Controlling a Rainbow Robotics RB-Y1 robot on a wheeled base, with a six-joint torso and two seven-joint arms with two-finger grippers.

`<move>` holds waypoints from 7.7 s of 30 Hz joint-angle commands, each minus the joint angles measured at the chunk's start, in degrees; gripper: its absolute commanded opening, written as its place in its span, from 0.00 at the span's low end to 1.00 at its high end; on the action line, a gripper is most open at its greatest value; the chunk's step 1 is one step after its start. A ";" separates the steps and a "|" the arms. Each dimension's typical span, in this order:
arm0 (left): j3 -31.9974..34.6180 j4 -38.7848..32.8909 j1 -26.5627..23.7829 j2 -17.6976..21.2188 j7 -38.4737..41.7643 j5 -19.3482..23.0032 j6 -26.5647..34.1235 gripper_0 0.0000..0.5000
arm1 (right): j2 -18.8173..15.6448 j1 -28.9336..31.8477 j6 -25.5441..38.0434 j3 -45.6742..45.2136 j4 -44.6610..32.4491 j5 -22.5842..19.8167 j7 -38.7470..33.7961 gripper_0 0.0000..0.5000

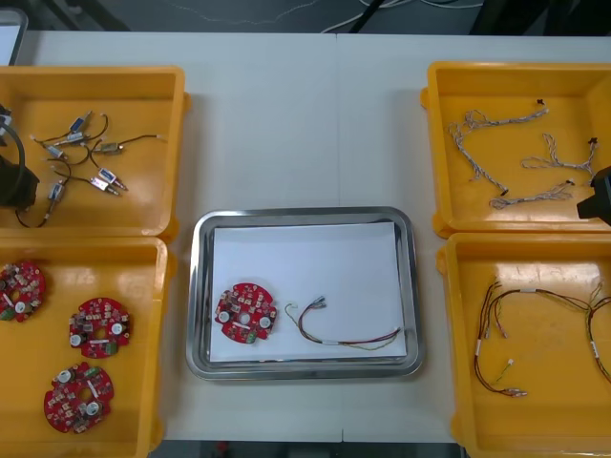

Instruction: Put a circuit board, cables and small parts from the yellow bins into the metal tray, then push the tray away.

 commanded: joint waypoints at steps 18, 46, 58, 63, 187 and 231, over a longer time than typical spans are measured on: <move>-2.06 1.29 -3.75 -2.11 -4.97 -2.67 -1.15 0.96 | -2.26 -9.87 0.17 2.19 8.96 0.81 7.00 0.88; -2.06 3.39 -2.87 -2.55 -4.62 -2.58 -3.00 0.55 | -2.26 -18.74 -8.14 11.07 26.80 4.24 14.20 0.88; -2.06 3.39 -1.64 -2.90 -4.62 -3.37 -4.40 0.24 | -2.26 -19.01 -14.03 13.27 29.88 7.31 17.45 0.88; -2.06 3.31 -1.64 -2.90 -4.53 -2.93 -3.96 0.00 | -2.08 -20.15 -17.63 14.50 34.89 7.49 17.01 0.88; -37.84 -41.96 1.88 -8.00 49.26 1.11 9.57 0.00 | 1.00 -31.14 -34.33 20.39 58.62 6.87 33.36 0.68; -40.56 -37.91 1.88 -7.39 49.52 0.32 4.04 0.00 | 4.07 -32.80 -43.29 23.02 67.50 7.23 36.70 0.68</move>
